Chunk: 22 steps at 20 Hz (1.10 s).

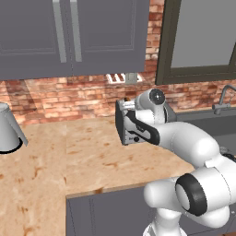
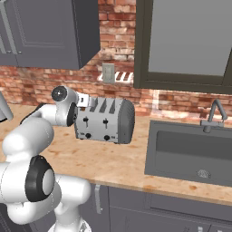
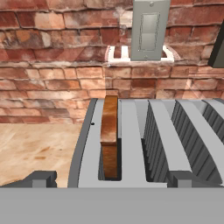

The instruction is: Start the toaster. Once the lever pops up, take the bread to the plate on the dining counter.

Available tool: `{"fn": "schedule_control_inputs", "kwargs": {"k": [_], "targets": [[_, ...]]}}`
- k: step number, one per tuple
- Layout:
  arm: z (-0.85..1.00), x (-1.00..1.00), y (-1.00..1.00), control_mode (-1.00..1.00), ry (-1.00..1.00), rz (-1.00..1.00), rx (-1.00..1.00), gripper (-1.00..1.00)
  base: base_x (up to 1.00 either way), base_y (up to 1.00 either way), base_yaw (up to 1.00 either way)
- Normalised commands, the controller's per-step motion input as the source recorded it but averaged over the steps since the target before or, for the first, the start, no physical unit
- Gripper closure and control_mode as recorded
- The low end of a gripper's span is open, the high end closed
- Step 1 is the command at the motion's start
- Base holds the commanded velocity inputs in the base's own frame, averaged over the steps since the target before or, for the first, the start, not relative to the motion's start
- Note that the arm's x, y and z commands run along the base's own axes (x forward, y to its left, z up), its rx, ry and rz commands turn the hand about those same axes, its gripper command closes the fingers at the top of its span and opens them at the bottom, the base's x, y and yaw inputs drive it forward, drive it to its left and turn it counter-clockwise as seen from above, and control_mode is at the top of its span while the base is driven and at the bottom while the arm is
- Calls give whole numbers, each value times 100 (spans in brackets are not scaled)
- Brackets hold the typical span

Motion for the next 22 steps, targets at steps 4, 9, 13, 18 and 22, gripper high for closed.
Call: {"fn": "schedule_control_inputs", "kwargs": {"k": [4,9,13,18,22], "targets": [[0,0,0,-100,0,0,0,-100,0,0,0],[0,0,0,-100,0,0,0,-100,0,0,0],[0,0,0,-100,0,0,0,-100,0,0,0],[0,6,0,-100,0,0,0,-100,0,0,0],[0,29,0,-100,0,0,0,-100,0,0,0]]}}
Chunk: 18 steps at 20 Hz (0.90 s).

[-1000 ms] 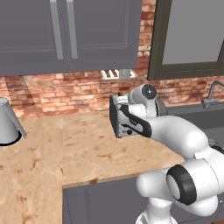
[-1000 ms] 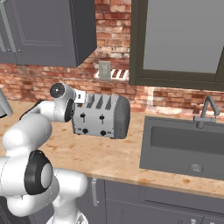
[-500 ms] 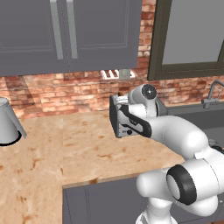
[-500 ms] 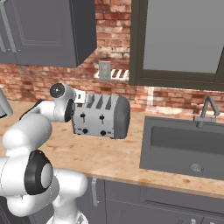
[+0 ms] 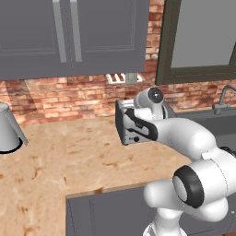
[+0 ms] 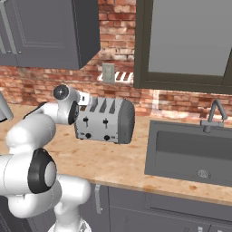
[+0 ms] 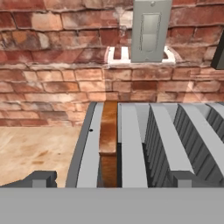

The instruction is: Start the toaster. Once the lever pops up, take the bread to the plate on the dining counter.

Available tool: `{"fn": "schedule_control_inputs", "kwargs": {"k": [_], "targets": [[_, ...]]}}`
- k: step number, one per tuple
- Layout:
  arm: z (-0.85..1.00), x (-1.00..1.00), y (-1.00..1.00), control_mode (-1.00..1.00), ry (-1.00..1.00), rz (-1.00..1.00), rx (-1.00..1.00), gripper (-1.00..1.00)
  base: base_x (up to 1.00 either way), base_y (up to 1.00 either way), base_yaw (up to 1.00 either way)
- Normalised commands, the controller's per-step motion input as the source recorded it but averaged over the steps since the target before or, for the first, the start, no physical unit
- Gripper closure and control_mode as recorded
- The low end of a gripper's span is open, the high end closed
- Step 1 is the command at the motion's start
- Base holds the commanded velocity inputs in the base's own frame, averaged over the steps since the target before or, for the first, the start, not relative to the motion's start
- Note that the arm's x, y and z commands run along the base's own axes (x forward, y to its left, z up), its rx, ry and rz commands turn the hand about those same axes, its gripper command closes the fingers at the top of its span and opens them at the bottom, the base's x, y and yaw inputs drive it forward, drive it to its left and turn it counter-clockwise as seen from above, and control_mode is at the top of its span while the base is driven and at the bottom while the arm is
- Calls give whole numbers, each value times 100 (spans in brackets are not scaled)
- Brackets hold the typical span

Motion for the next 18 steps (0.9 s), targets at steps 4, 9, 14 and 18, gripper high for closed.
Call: {"fn": "schedule_control_inputs", "kwargs": {"k": [4,9,14,18], "targets": [[-1,28,0,-100,0,0,0,-100,0,0,0],[-7,11,0,-100,0,0,0,-100,0,0,0],[-12,0,0,-100,3,0,0,-100,0,0,0],[-9,0,0,-100,7,0,0,-100,0,0,0]]}}
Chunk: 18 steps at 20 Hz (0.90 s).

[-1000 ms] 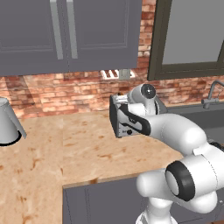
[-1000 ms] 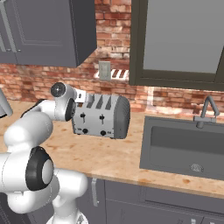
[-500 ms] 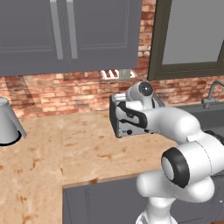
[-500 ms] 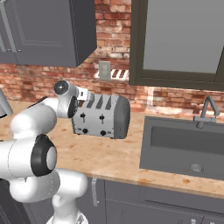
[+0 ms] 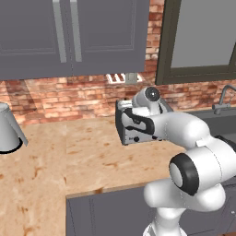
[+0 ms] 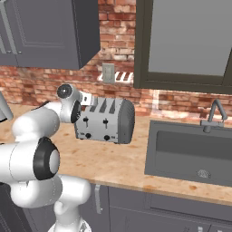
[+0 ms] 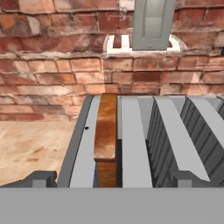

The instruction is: Start the toaster. Once the lever pops up, take the bread to the plate on the dining counter.

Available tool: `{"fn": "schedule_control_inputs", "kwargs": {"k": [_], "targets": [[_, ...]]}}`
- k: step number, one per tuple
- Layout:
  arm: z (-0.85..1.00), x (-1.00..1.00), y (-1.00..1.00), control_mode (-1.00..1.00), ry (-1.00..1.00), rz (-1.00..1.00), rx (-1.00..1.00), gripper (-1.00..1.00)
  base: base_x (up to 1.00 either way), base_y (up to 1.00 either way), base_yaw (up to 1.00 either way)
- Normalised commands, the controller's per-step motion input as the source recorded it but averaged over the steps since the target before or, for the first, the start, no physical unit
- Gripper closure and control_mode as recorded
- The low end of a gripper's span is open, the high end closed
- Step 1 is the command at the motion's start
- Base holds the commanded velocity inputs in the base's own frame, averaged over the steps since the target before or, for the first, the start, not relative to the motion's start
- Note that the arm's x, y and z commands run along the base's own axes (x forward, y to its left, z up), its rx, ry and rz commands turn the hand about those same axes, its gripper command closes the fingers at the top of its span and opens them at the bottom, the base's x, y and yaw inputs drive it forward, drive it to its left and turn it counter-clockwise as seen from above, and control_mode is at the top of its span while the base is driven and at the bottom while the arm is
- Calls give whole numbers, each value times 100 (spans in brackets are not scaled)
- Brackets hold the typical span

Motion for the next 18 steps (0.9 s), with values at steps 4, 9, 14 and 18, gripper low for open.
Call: {"fn": "schedule_control_inputs", "kwargs": {"k": [4,9,14,18], "targets": [[0,4,0,-100,1,0,0,-100,0,0,0],[0,6,3,-100,0,0,0,-100,0,0,0],[0,5,8,-100,4,0,0,-100,0,0,0],[0,5,7,-100,3,0,0,-100,0,0,0]]}}
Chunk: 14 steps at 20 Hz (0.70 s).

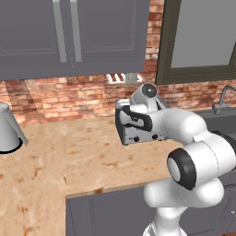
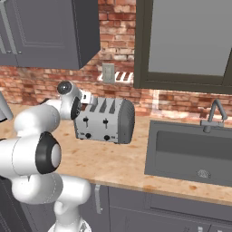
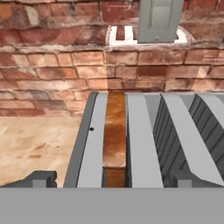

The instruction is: Start the toaster. Once the lever pops up, take the bread to the plate on the dining counter.

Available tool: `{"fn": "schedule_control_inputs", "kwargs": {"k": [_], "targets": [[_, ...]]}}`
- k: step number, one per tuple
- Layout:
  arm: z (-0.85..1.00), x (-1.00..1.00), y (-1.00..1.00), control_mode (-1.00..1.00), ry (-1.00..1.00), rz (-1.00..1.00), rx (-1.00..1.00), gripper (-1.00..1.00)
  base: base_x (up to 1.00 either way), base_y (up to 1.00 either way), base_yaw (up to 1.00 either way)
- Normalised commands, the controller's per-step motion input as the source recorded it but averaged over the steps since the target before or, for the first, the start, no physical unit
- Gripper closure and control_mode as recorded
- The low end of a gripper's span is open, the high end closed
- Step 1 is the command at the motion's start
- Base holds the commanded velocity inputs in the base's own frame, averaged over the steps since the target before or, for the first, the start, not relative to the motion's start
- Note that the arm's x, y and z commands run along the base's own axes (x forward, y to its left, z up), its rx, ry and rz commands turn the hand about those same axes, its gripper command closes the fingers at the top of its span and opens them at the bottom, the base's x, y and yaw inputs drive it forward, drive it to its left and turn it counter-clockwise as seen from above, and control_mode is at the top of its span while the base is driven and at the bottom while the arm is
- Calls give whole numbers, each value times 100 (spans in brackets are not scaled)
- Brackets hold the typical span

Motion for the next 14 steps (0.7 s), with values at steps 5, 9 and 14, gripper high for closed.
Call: {"fn": "schedule_control_inputs", "kwargs": {"k": [5,9,14], "targets": [[0,10,0,-100,0,0,0,-100,0,0,0],[0,11,0,-100,0,0,0,-100,0,0,0],[-4,0,0,-100,1,0,0,-100,0,0,0]]}}
